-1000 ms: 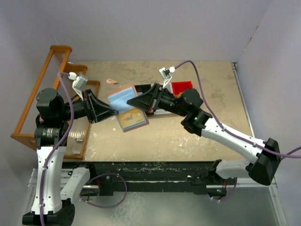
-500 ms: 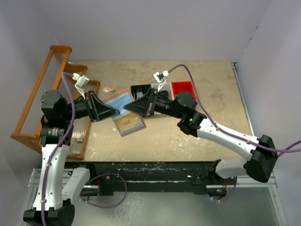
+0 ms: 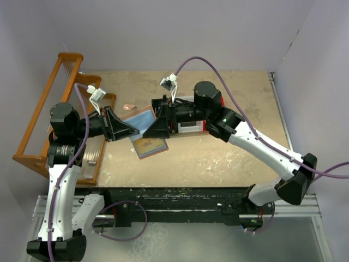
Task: Take the credit cards out of the card holder
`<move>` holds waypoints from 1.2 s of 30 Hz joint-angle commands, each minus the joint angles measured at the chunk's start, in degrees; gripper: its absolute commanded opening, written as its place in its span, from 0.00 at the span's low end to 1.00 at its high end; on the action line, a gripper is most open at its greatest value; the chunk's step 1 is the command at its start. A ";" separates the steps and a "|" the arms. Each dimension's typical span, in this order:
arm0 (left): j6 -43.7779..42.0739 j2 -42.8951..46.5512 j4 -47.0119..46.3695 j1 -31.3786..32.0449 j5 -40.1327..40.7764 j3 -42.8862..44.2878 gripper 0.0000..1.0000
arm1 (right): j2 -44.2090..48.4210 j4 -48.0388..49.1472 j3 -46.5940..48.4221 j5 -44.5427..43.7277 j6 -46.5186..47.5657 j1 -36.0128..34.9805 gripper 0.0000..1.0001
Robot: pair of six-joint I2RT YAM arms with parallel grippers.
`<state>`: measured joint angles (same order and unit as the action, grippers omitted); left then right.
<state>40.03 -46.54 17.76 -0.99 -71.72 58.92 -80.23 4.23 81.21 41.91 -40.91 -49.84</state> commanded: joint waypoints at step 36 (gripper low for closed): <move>-8.54 2.35 4.76 0.03 -3.39 0.33 0.81 | 10.08 34.85 -16.97 -23.63 -10.69 -0.13 0.00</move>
<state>24.47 -47.92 32.69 -0.99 -75.59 62.15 -75.44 12.01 71.05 33.34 -40.86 -49.45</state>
